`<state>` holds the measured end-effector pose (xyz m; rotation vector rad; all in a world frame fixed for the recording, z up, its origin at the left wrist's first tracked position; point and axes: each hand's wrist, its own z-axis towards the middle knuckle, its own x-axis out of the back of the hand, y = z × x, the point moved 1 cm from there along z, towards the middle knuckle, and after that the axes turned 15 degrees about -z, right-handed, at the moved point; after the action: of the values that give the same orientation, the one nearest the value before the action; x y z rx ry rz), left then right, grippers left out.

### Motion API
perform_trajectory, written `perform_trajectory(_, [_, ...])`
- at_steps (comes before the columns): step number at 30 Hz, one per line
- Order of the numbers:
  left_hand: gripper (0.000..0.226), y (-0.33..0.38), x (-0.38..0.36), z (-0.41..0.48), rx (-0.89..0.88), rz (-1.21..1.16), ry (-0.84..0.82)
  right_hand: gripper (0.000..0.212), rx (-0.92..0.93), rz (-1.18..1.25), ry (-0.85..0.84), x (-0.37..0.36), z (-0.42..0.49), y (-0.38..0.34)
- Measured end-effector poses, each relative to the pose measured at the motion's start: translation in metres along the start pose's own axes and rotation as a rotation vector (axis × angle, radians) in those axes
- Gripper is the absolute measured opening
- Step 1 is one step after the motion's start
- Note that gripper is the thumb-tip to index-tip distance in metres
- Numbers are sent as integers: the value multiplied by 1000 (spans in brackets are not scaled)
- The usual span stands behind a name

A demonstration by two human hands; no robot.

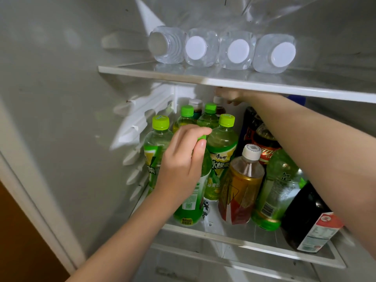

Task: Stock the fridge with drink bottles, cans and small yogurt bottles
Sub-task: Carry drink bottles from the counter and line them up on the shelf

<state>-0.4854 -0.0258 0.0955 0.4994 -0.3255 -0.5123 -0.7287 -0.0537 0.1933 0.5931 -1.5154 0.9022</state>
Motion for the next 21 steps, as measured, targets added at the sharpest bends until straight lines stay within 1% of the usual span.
perform_trajectory(2, [30,0,0,0,9,0,-3,44,-25,-53,-60,-6,4,0])
perform_trajectory(5, [31,0,1,0,6,17,-9,38,-16,-83,-19,-8,11,-1])
perform_trajectory(8, [30,0,2,0,6,22,-13,25,-6,-125,3,-10,16,-3])
perform_trajectory(12, [31,0,2,0,-5,31,-12,12,20,-105,6,-10,15,-16])
perform_trajectory(14, [32,-2,1,0,-14,41,-8,16,23,-56,-4,-12,14,-19])
perform_trajectory(16, [32,-2,0,0,-17,54,-1,31,32,-3,-21,-14,14,-21])
perform_trajectory(17, [33,-3,0,1,-18,58,3,35,32,10,-35,-13,14,-22])
perform_trajectory(21, [32,-3,0,0,-20,53,14,36,3,46,-74,-9,11,-25])
